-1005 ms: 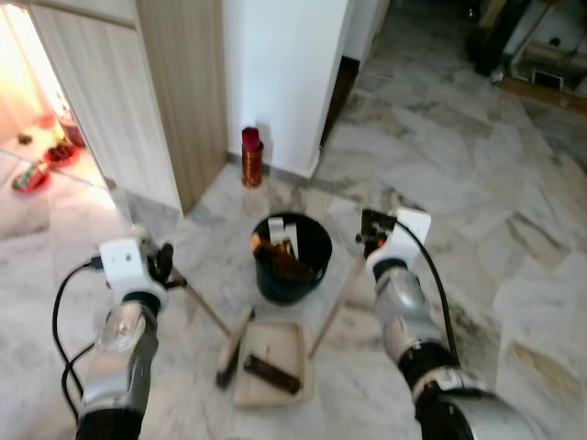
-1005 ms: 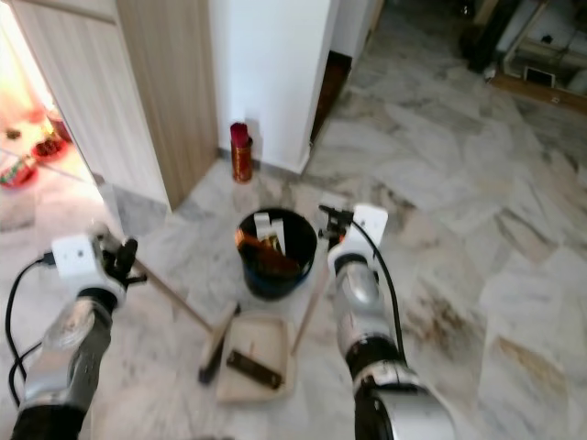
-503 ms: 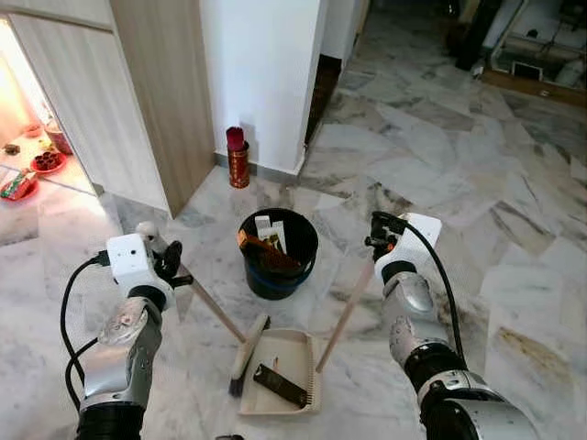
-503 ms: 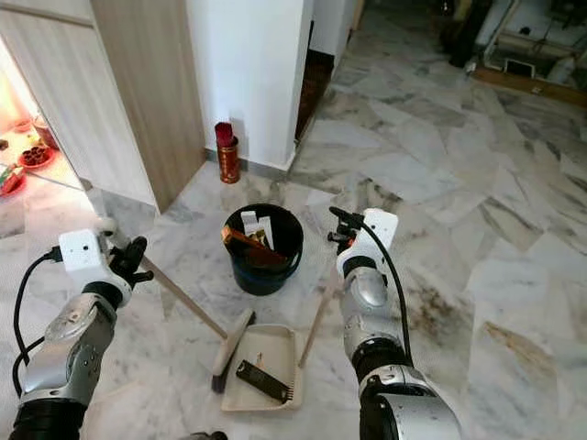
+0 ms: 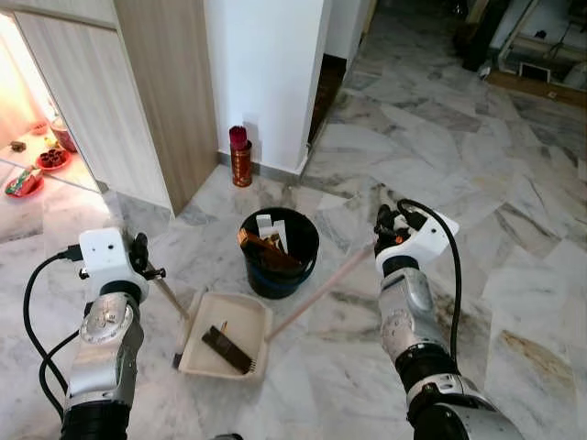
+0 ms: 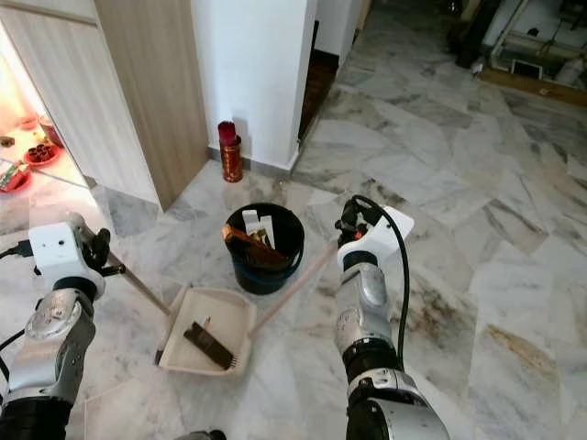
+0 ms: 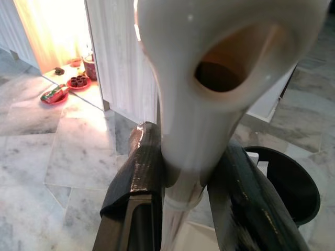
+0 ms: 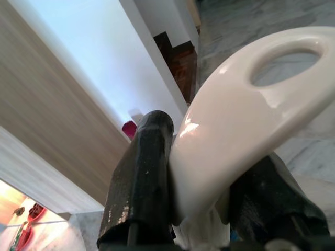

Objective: Sweep floor

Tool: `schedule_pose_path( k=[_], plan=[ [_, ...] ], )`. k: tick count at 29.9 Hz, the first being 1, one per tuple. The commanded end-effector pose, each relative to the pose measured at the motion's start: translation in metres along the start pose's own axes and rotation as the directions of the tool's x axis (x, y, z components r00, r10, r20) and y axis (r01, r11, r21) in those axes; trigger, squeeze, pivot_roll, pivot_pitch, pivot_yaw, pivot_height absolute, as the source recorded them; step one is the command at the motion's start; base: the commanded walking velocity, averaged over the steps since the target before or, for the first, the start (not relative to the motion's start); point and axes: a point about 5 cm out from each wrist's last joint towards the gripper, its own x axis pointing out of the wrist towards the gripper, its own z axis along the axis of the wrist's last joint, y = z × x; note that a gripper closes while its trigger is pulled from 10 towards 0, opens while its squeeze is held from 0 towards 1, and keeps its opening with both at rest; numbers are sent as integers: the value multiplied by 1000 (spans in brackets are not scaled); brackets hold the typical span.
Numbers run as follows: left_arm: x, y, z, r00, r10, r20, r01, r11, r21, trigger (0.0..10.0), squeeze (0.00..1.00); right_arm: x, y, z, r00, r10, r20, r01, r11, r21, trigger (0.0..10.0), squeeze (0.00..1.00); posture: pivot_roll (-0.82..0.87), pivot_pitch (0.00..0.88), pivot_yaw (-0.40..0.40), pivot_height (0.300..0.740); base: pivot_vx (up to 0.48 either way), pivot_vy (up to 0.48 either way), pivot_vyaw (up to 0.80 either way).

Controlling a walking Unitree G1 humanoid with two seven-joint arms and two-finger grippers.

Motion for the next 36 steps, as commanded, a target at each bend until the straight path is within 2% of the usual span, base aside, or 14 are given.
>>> schedule_pose_path(
  k=[1, 10, 13, 15, 19, 24, 29, 36],
  plan=[
    [1, -2, 5, 999, -2, 40, 1, 999, 43, 10000, 0, 2, 4, 10, 998, 21, 52, -22, 999, 28, 10000, 0, 224, 61, -93, 740, 0, 0, 0],
    [1, 12, 1, 997, 67, 34, -69, 995, 78, 10000, 0, 4, 17, 16, 994, 78, 78, -84, 993, 78, 10000, 0, 235, 49, -91, 740, 0, 0, 0],
    [-1, 19, -3, 996, 89, 22, -91, 991, 102, 10000, 0, 4, 25, 18, 990, 115, 87, -123, 988, 93, 10000, 0, 232, 44, -89, 740, 0, 0, 0],
    [-3, 22, -8, 995, 102, 11, -102, 989, 108, 10000, 0, 3, 36, 20, 981, 164, 102, -178, 974, 140, 10000, 0, 231, 40, -90, 740, 0, 0, 0],
    [-3, 20, -10, 995, 99, 7, -99, 990, 100, 10000, 0, 1, 50, 24, 963, 241, 122, -260, 951, 170, 10000, 0, 231, 35, -91, 740, 0, 0, 0],
    [-3, 14, -10, 996, 83, 11, -84, 992, 92, 10000, 0, 0, 62, 33, 945, 281, 167, -309, 935, 174, 10000, 0, 228, 33, -90, 740, 0, 0, 0],
    [-2, 13, -10, 997, 80, 17, -81, 993, 84, 10000, 0, 0, 72, 47, 932, 281, 229, -334, 912, 237, 10000, 0, 223, 44, -90, 740, 0, 0, 0],
    [-3, 12, -11, 996, 84, 19, -85, 993, 81, 10000, 0, 5, 81, 56, 934, 255, 250, -321, 908, 271, 10000, 0, 224, 52, -92, 740, 0, 0, 0]
  ],
)
